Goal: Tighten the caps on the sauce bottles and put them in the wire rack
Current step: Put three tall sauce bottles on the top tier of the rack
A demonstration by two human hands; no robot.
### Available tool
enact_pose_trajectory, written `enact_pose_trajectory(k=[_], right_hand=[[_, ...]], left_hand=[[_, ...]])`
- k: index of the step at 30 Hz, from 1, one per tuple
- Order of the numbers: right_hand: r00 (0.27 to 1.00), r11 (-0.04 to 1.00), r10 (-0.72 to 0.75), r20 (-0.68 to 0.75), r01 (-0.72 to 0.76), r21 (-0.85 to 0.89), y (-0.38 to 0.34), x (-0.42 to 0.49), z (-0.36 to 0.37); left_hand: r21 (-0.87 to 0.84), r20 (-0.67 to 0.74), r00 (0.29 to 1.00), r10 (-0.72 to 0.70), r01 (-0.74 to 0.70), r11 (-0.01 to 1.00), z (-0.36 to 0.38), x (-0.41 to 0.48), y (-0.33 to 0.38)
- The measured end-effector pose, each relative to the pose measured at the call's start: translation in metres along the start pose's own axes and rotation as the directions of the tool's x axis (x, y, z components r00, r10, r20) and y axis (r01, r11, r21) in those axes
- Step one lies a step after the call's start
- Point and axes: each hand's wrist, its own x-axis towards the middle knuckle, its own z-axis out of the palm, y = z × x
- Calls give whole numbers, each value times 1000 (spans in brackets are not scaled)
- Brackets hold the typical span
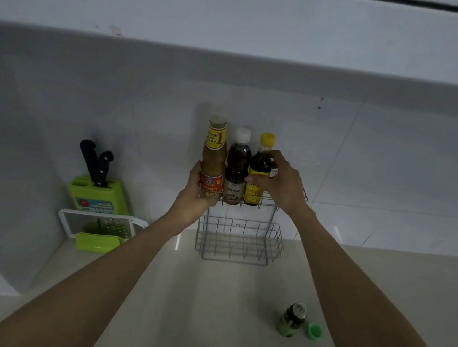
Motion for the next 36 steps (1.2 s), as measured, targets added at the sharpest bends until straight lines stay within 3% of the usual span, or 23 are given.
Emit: enact_pose_trajectory(k=[9, 13, 16, 18, 20, 24, 28, 31, 36], right_hand=[[999, 994, -6, 35, 10, -107, 12, -9, 12], [999, 998, 43, 23, -42, -52, 7, -18, 13], [977, 995, 103, -188, -105, 3, -4, -41, 15], [943, 992, 95, -319, -62, 110, -17, -65, 16], [941, 987, 78, -330, -26, 157, -31, -94, 21], [992, 996, 32, -121, -21, 86, -46, -153, 40], [982, 998, -9, 189, -5, 70, -67, -204, 65], [892, 997, -54, 448, 24, 73, -85, -225, 81], [632, 985, -167, 757, 133, 106, -127, -255, 108]], left_hand=[[66, 30, 999, -26, 24, 998, 5, -1, 5], [105, 50, 999, -21, 15, 994, 4, -9, 15], [157, -9, 1000, -10, 11, 987, -5, -27, 20], [136, 6, 1000, -1, 0, 991, -14, -44, 17], [68, 57, 997, -48, 44, 997, -27, -72, 10], [11, 119, 983, -142, 141, 990, -57, -140, -20], [-74, -38, 955, -295, 292, 954, -85, -217, -67], [-37, -55, 946, -318, 316, 948, -92, -269, -99], [20, 215, 907, -361, 366, 931, -80, -336, -131]])
